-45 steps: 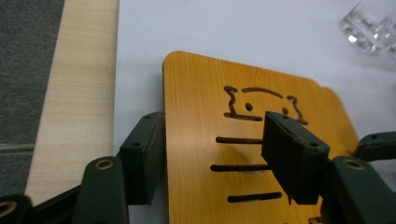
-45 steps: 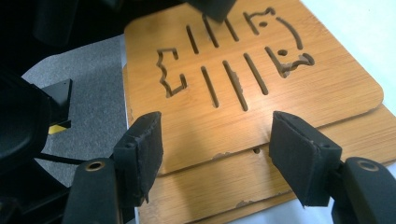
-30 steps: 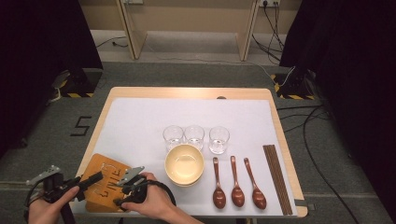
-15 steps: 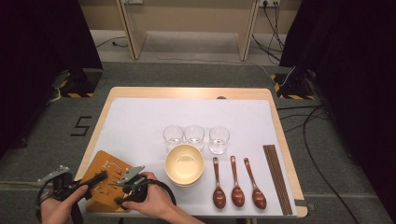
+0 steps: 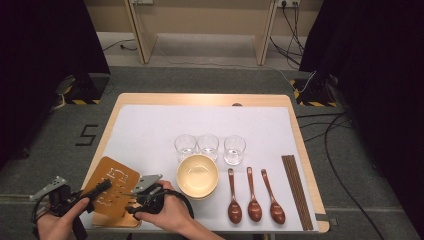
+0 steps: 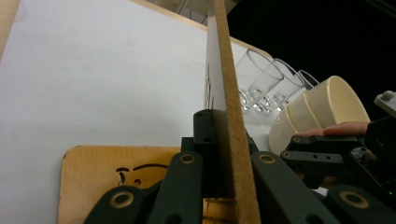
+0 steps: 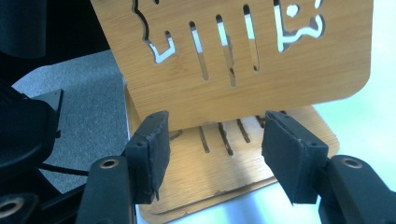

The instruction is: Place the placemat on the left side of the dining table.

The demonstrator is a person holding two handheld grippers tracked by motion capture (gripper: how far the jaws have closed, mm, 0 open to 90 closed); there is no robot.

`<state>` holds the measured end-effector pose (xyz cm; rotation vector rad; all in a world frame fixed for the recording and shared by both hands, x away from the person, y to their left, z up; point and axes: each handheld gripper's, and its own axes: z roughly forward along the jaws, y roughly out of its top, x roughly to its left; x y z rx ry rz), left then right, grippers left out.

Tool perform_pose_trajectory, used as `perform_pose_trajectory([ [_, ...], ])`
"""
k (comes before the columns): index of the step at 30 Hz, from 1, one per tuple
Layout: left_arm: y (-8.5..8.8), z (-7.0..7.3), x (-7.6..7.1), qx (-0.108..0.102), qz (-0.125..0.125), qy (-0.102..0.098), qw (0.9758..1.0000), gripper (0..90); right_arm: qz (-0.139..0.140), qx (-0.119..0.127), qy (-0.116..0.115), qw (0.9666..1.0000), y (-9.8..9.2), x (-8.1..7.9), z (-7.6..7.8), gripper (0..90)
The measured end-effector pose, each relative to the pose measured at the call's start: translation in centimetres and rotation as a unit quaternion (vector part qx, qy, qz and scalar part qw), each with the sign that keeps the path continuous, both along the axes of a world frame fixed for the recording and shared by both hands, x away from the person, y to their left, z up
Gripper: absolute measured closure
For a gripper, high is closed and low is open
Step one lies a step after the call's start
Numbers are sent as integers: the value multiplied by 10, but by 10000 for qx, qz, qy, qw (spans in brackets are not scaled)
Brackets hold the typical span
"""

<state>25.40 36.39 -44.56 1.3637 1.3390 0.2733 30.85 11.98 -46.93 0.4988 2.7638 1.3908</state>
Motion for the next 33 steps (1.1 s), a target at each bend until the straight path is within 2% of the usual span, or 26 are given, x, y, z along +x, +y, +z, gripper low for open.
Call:
perform_pose_trajectory([
  [3, 0, 5, -2, 69, 105, -153, 9998, 860, -27, 64, -79, 9999, -3, 1, 4, 421],
  [8, 1, 12, -5, 244, 214, -283, 9991, 860, -98, 124, -143, 9998, -7, 2, 10, 426],
  [20, -2, 20, -2, 512, 343, -403, 9973, 860, -225, 233, -345, 9989, -20, 4, 23, 442],
  [33, -8, 29, 12, 758, 461, -531, 9946, 860, -405, 386, -515, 9971, -40, 6, 41, 451],
])
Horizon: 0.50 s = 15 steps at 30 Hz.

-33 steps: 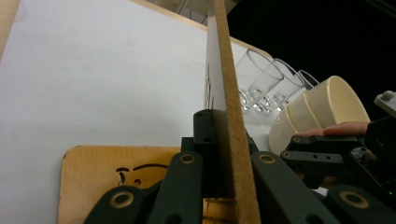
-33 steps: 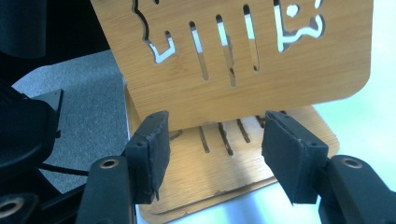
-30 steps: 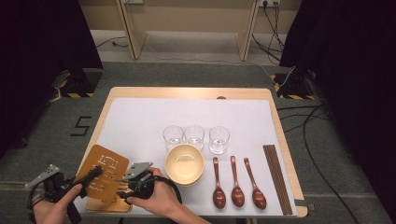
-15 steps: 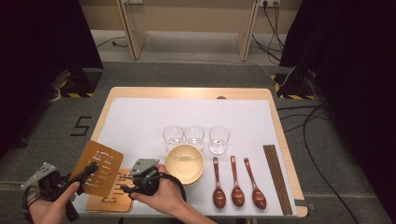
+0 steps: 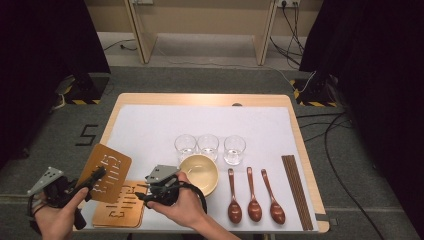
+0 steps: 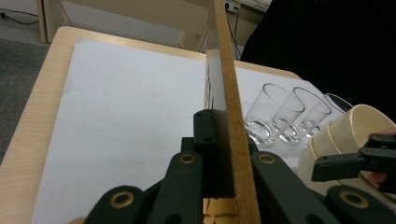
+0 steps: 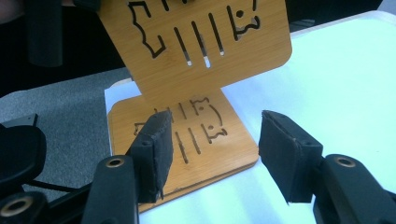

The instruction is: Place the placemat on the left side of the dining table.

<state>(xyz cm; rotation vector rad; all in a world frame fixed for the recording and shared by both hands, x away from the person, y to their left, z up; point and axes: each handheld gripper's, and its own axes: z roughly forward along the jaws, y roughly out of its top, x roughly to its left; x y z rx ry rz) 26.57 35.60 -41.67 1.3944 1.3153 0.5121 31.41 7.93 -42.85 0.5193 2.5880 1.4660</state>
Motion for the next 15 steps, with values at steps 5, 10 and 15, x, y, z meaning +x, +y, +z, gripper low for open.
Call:
perform_pose_trajectory([
  [5, 1, 2, 6, 67, 65, -30, 10000, 860, -18, 42, -56, 10000, -5, -1, 6, 451],
  [10, 4, 3, 11, 88, 124, -39, 9999, 860, -61, 83, -154, 9998, -10, -1, 14, 451],
  [15, 6, 3, 16, 74, 148, -60, 9998, 860, -123, 104, -192, 9997, -15, -2, 18, 449],
])
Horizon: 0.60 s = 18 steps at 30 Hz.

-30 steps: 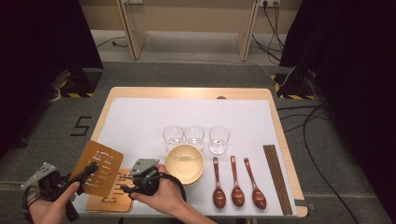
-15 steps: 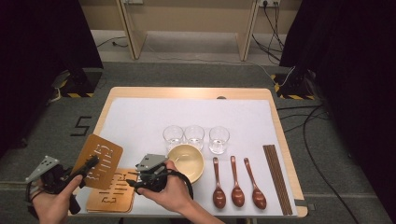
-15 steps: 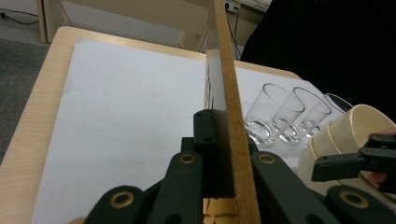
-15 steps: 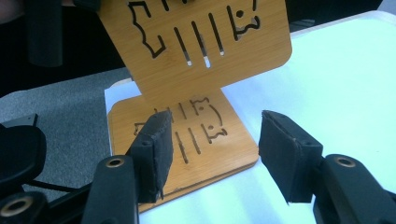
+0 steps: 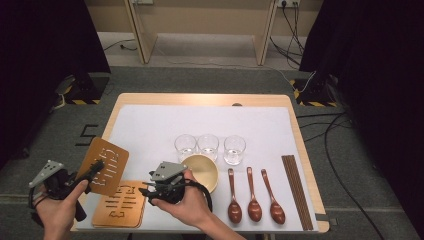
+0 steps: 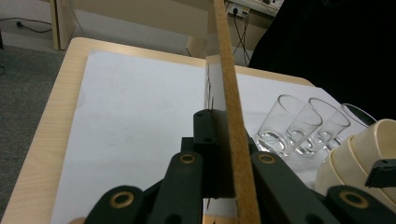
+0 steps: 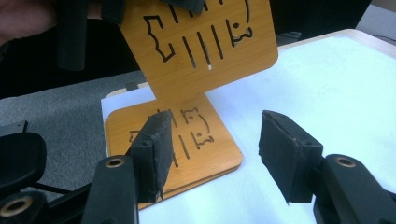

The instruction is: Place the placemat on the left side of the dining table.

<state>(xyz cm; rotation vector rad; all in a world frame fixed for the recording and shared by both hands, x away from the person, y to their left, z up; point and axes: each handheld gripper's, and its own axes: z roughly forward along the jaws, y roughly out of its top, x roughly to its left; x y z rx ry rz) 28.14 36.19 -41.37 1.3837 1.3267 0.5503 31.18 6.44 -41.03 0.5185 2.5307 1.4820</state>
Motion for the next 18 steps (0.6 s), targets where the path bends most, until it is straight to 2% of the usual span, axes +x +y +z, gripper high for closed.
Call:
perform_pose_trajectory([
  [5, 1, 1, 5, -17, -23, -39, 10000, 860, -70, 26, -57, 10000, -5, -2, 3, 450],
  [18, -10, 5, 29, 66, -89, -78, 9999, 860, -370, 179, -158, 9990, -35, -1, 11, 451],
])
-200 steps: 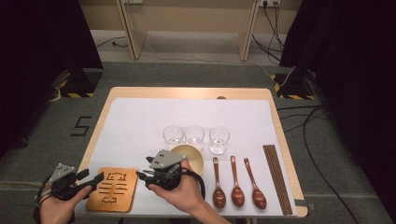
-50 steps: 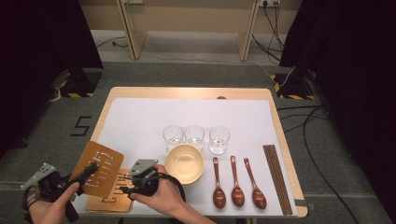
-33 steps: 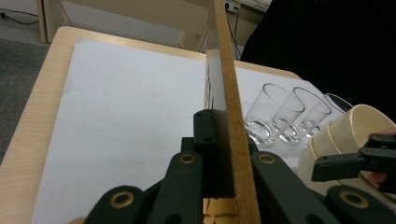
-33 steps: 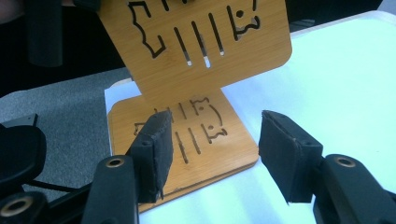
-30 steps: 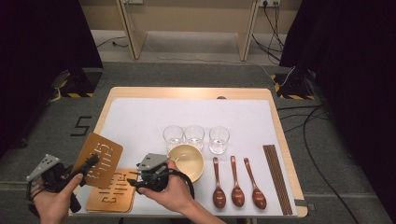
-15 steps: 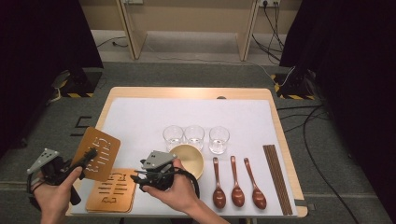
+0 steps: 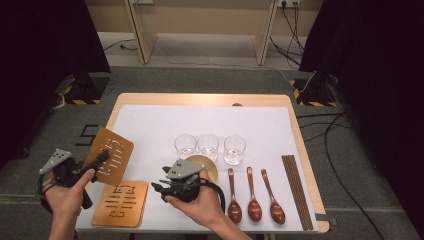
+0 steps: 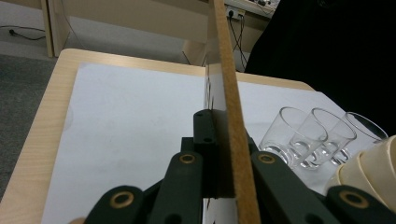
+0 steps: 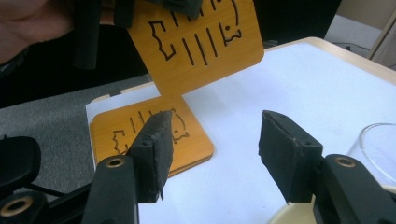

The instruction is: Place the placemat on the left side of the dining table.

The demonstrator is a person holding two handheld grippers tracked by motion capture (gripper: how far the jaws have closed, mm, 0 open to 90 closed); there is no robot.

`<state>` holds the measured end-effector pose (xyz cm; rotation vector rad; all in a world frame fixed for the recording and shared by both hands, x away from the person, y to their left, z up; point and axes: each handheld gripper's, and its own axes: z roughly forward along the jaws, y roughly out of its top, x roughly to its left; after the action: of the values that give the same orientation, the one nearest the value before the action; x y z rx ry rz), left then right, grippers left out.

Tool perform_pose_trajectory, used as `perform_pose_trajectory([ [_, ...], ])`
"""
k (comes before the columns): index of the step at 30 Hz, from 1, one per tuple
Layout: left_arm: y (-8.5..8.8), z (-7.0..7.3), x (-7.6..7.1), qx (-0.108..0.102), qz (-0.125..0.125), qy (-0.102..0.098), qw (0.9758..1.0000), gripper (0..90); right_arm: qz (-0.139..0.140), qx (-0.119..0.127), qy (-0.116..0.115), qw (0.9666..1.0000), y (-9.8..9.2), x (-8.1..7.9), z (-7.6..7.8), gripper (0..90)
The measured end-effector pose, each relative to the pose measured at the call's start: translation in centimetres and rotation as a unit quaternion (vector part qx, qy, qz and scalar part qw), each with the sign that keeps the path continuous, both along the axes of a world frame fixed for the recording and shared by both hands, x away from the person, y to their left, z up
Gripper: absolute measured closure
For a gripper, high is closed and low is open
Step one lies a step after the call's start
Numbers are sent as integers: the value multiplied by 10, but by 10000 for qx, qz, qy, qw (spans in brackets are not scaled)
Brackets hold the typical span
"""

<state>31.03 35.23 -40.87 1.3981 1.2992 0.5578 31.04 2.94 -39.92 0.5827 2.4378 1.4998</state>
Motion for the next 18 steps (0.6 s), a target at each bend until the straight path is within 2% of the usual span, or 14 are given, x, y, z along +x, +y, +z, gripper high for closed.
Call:
perform_pose_trajectory([
  [18, -1, 0, 16, -6, 43, 55, 10000, 860, -515, 240, -252, 9981, -45, 7, 16, 452],
])
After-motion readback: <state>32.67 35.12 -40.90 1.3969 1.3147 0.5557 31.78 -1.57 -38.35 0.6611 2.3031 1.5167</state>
